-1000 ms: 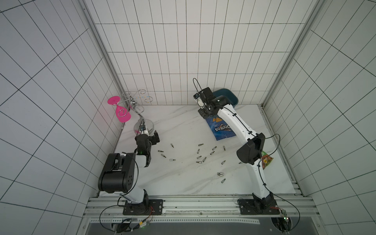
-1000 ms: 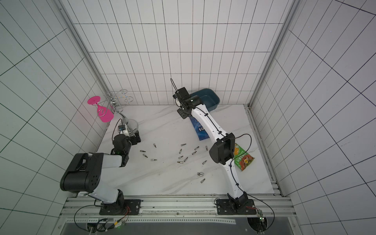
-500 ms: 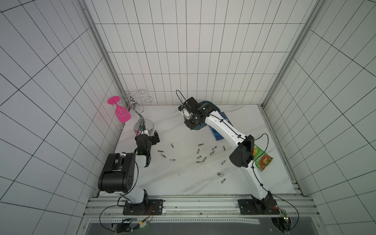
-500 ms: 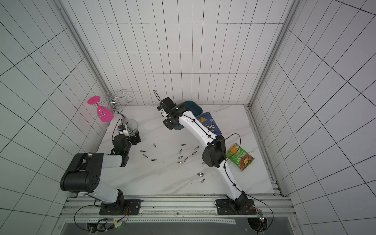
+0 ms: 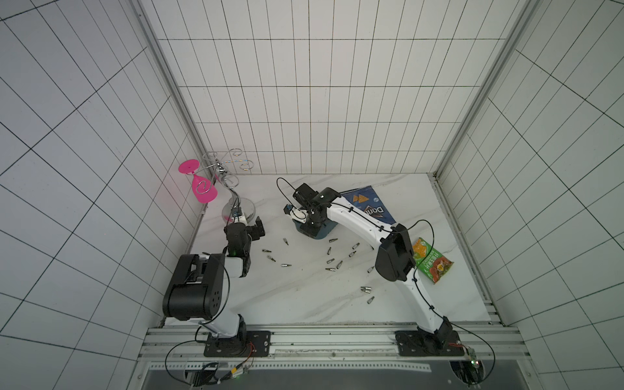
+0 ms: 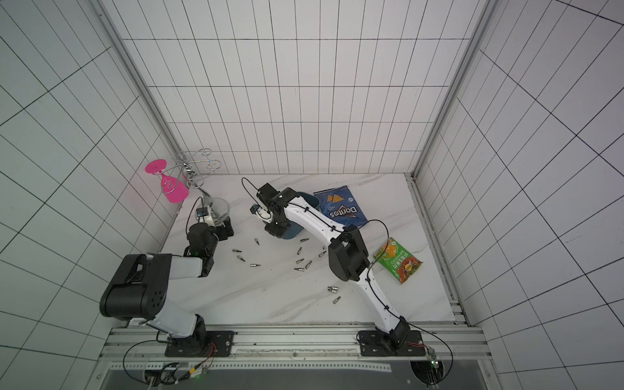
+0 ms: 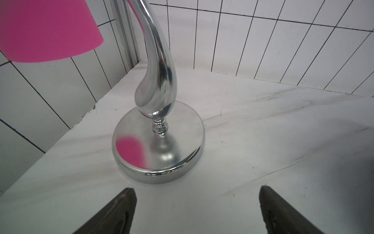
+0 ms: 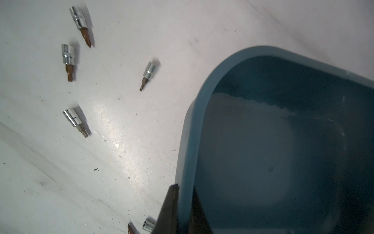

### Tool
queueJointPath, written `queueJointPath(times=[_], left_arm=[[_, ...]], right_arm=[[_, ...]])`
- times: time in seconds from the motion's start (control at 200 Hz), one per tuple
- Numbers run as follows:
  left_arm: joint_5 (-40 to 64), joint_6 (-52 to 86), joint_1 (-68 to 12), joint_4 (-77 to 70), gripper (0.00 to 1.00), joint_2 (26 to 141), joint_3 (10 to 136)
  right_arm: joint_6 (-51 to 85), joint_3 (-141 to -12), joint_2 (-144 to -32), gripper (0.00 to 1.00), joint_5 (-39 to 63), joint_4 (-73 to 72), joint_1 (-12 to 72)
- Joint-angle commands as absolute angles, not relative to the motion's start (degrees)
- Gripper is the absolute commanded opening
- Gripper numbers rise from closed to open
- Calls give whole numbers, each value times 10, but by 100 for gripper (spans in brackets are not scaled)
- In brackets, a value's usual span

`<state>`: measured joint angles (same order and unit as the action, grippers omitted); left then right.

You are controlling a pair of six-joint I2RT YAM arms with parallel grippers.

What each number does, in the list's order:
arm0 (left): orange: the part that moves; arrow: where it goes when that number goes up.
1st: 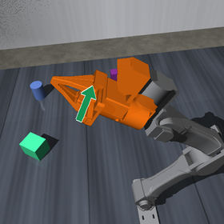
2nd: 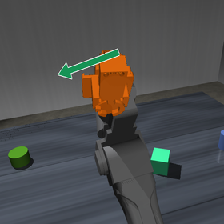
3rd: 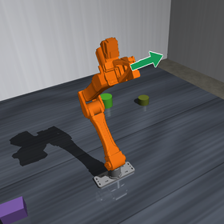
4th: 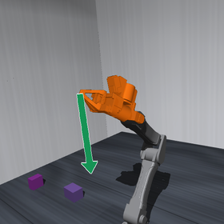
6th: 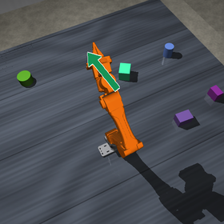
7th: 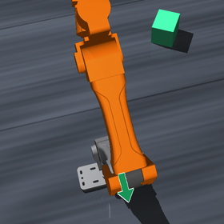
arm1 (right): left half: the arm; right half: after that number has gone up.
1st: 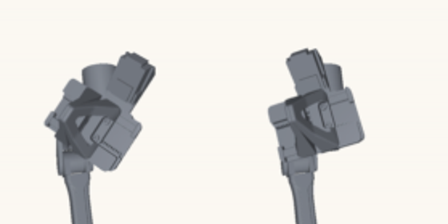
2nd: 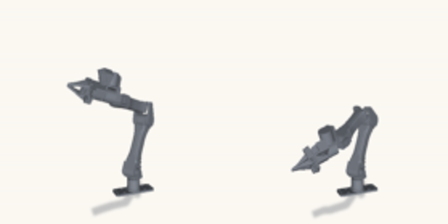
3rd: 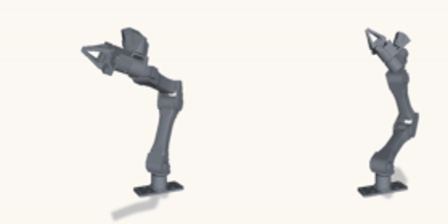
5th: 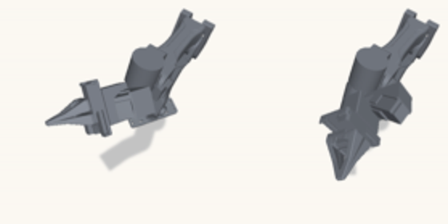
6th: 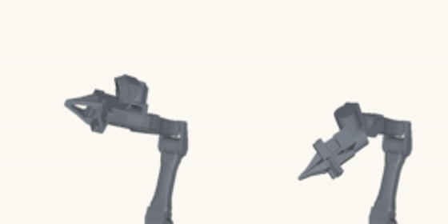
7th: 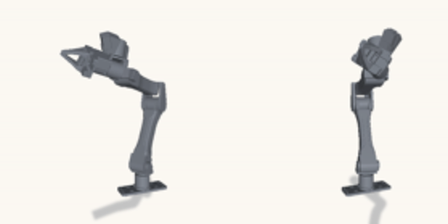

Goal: Put the bit on the desktop into the storage box
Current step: Place the storage box at the center of the board.

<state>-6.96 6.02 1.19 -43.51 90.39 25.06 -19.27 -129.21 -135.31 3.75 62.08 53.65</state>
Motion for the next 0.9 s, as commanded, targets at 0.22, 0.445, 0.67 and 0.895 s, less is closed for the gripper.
queueJointPath(times=[0.22, 0.445, 0.67, 0.895], left_arm=[[-64, 60, 13, -442, 98, 895, 258], [-64, 60, 13, -442, 98, 895, 259], [-64, 60, 14, -442, 98, 895, 259], [-67, 59, 12, -441, 98, 895, 259]], right_arm=[[-233, -1218, -1334, 0, 39, 574, 551], [-228, -1210, -1334, 0, 41, 568, 555], [-219, -1222, -1344, 21, 29, 573, 555], [-214, -1224, -1346, 27, 28, 576, 555]])
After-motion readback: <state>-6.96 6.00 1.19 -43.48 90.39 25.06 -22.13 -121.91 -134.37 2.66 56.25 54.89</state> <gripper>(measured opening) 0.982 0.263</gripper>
